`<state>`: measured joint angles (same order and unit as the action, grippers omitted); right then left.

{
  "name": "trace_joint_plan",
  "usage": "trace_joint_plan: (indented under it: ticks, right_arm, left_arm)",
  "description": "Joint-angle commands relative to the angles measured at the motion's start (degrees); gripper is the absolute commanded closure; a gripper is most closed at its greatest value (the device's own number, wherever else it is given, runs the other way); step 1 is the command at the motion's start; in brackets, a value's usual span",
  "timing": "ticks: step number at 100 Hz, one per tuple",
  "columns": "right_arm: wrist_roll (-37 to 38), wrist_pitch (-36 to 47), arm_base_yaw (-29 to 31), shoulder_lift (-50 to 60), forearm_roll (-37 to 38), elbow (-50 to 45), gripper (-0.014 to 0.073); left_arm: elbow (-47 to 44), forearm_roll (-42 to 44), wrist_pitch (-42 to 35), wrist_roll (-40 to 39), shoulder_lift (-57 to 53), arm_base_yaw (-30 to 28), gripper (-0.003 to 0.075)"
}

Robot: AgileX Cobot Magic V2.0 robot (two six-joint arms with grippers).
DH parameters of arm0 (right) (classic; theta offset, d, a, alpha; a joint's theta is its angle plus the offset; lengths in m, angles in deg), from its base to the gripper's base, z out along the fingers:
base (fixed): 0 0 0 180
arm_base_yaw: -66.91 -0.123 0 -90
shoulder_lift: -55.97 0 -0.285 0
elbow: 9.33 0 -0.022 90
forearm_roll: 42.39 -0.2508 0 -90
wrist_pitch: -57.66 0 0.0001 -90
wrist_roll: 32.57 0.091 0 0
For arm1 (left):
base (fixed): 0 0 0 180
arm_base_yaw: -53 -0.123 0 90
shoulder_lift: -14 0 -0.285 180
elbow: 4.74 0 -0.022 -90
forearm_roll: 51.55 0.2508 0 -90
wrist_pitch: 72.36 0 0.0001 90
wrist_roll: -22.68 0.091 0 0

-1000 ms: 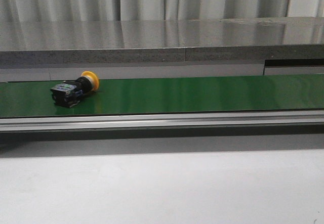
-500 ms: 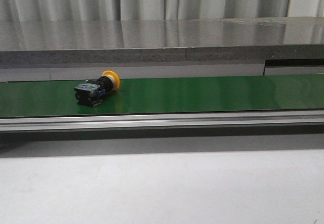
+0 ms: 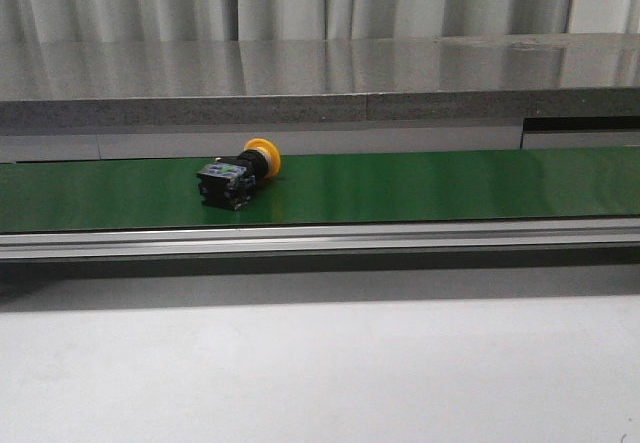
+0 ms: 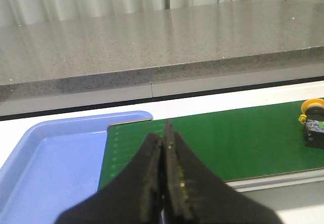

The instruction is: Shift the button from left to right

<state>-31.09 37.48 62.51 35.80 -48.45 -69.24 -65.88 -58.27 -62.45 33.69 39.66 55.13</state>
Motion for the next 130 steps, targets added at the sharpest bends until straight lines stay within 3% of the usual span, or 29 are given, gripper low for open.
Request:
trace_joint_plan:
  ticks: [1,37,69,76,83,95,102,112,130]
  right_arm:
    - [-0.3,-0.3,0.0,-6.3,-0.4,7.0,0.0662]
    - [-0.3,-17.4,0.0,-28.5,-4.1,22.4,0.0662]
    - [-0.3,-18.3,0.0,-36.0,-5.2,23.5,0.0648]
    - [-0.3,-18.3,0.0,-36.1,-5.3,23.4,0.0592]
    - [-0.3,-18.4,0.0,-36.1,-5.6,23.4,0.0483]
    - [-0.3,-18.4,0.0,-36.1,-5.6,23.4,0.0217]
    - [-0.3,-18.2,0.0,-36.1,-5.6,23.4,0.0106]
    - [-0.3,-17.5,0.0,-36.1,-5.8,23.4,0.0036]
    - [-0.3,-15.9,0.0,-36.2,-8.4,23.4,0.0032]
  left_arm:
    - [1.6,-0.2,-5.2,-0.1,0.3,0.4,0.0739]
    - [1.6,-0.2,-5.2,-0.1,0.3,0.4,0.0739]
    - [1.6,-0.2,-5.2,-0.1,0.3,0.4,0.0739]
    - [1.6,-0.2,-5.2,-0.1,0.3,0.4,0.0739]
    - [1.6,-0.2,-5.2,-0.1,0.3,0.4,0.0739]
    - [1.6,-0.2,-5.2,-0.1,0.3,0.4,0.0739]
    - [1.6,-0.2,-5.2,-0.1,0.3,0.4,0.0739]
    - [1.6,-0.2,-5.2,-0.1,0.3,0.4,0.0739]
    - [1.6,-0.2,-5.2,-0.1,0.3,0.4,0.0739]
